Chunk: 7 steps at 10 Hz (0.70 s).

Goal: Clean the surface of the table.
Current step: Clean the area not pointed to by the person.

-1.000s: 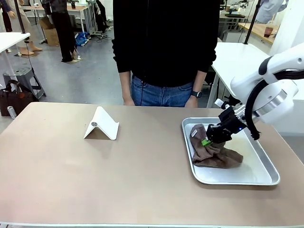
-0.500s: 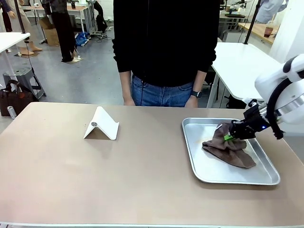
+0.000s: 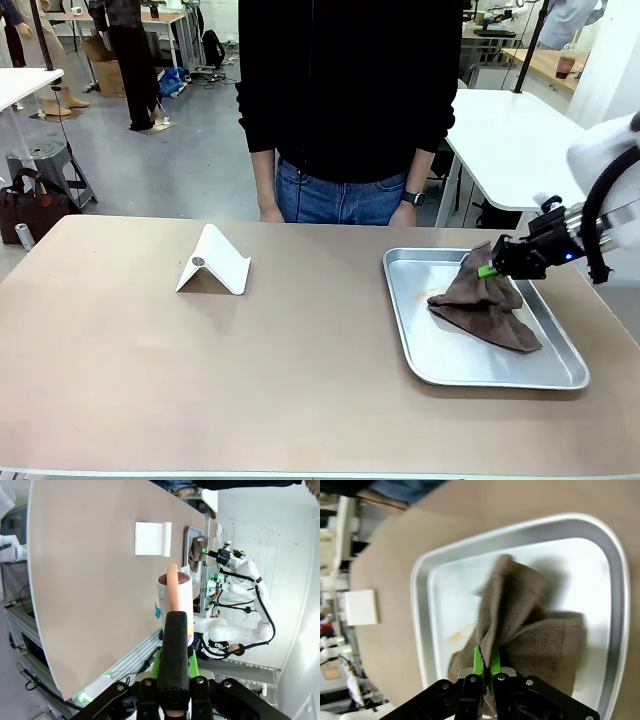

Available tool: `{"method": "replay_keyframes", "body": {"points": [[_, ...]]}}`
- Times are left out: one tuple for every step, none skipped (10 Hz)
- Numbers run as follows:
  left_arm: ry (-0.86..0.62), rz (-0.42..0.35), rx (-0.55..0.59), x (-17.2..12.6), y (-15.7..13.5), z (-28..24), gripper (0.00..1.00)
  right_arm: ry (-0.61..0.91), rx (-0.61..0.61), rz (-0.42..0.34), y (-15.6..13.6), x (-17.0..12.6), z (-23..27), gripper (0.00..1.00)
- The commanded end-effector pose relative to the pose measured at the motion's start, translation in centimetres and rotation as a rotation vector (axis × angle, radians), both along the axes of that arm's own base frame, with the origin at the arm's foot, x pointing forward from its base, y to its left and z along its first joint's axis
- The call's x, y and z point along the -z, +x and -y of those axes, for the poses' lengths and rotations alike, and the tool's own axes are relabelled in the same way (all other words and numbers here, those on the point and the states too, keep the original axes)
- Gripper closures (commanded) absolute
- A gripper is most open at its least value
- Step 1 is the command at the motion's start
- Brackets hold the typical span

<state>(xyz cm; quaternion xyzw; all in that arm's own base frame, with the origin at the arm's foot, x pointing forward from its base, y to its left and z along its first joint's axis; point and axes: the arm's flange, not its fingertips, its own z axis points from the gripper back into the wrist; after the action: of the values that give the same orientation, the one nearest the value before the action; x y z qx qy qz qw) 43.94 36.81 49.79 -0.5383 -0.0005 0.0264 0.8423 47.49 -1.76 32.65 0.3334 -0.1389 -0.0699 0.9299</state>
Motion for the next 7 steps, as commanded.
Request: {"method": "replay_keyframes", "body": {"points": [[-0.002, -0.01, 0.004, -0.6, -0.3, -0.1, 0.78, 0.185, -0.013, 0.077, -1.6, -2.0, 2.2, 1.0], [-0.002, -0.01, 0.004, -0.6, -0.3, -0.1, 0.78, 0.262, -0.015, 0.105, -2.5, -3.4, 3.3, 1.0], [-0.002, -0.01, 0.004, -0.6, -0.3, -0.1, 0.78, 0.361, -0.021, 0.148, -3.6, -5.1, 4.7, 1.0], [-0.002, -0.01, 0.004, -0.6, -0.3, -0.1, 0.78, 0.439, -0.036, 0.184, -4.8, -6.5, 5.9, 1.0], [-0.002, -0.01, 0.004, -0.6, -0.3, -0.1, 0.78, 0.506, -0.052, 0.223, -6.0, -7.7, 7.2, 1.0], [-0.002, -0.01, 0.004, -0.6, -0.3, -0.1, 0.78, 0.574, -0.059, 0.266, -7.2, -8.6, 8.8, 1.0], [-0.002, -0.01, 0.004, -0.6, -0.3, -0.1, 0.78, 0.671, -0.069, 0.328, -8.6, -9.3, 10.9, 1.0]]}}
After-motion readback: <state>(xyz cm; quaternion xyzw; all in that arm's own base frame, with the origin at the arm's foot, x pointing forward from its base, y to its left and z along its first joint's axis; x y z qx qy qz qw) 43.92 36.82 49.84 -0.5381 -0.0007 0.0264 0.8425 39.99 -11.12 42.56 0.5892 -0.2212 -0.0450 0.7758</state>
